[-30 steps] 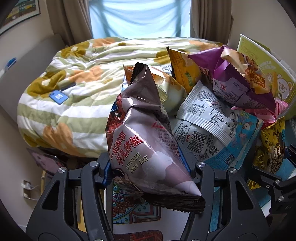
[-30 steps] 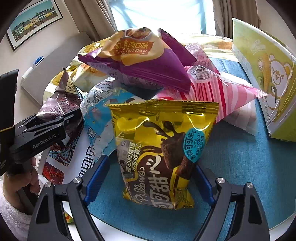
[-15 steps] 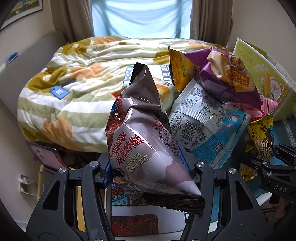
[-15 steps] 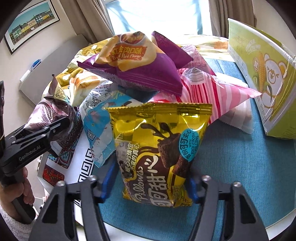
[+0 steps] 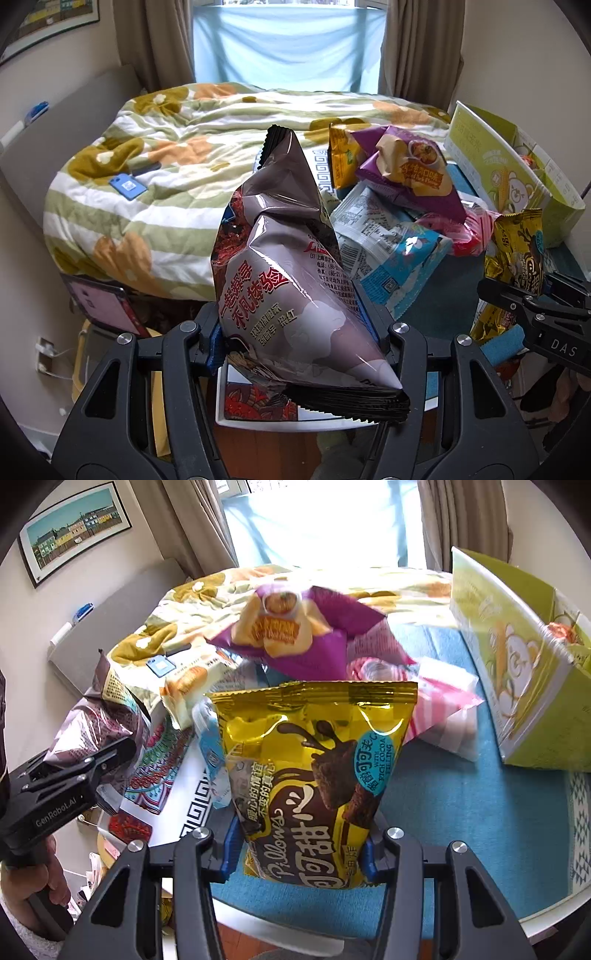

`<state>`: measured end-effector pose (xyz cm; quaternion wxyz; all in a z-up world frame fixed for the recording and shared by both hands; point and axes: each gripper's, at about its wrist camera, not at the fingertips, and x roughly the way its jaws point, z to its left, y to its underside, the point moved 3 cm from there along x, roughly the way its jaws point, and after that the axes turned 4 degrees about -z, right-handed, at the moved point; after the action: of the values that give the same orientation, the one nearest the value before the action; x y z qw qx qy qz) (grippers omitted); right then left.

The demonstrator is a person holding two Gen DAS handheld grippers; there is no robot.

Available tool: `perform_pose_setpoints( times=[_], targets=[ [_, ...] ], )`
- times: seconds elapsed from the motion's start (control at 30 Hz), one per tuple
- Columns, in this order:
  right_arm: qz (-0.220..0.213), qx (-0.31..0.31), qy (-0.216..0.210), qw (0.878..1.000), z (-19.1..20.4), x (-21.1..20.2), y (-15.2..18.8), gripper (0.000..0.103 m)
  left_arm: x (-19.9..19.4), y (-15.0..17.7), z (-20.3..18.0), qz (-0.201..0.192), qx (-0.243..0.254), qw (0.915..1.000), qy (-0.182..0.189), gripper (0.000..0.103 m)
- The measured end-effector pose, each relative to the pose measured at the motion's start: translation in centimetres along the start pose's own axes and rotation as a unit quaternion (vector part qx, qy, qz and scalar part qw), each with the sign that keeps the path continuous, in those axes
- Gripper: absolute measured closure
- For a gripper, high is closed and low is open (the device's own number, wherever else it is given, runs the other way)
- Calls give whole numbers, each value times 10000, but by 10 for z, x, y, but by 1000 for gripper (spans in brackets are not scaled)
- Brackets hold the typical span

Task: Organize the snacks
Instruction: 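Carry both bags into the yellow box and open both tools to release them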

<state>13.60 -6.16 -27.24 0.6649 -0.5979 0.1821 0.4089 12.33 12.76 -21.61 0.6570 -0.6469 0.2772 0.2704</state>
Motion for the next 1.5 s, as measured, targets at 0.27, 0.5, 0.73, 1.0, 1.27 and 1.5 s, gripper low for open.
perform_pose_setpoints(
  times=[0.27,0.5,0.73,1.0,1.27,1.5],
  targets=[
    [-382,10,53,9993,-6,-62,-23,57,-48,-39,-28,-422,102,9987,275,49],
    [-842,117,182,9962,-37,-110,-54,57,-66,-89,-84,-883,320,9939,580,49],
    [-1211,192,418,9916,-97,-148,-89,57,-58,-147,-174,-1137,522,9869,1014,49],
    [-1273,435,685,9885,-198,-171,-126,57,-14,-191,-297,-945,780,9803,1552,49],
    [-1052,630,598,9907,-280,-169,-132,57,49,-188,-390,-331,859,9840,1524,49],
    [-739,606,350,9948,-316,-155,-130,57,86,-167,-407,213,712,9882,1340,40]
  ],
)
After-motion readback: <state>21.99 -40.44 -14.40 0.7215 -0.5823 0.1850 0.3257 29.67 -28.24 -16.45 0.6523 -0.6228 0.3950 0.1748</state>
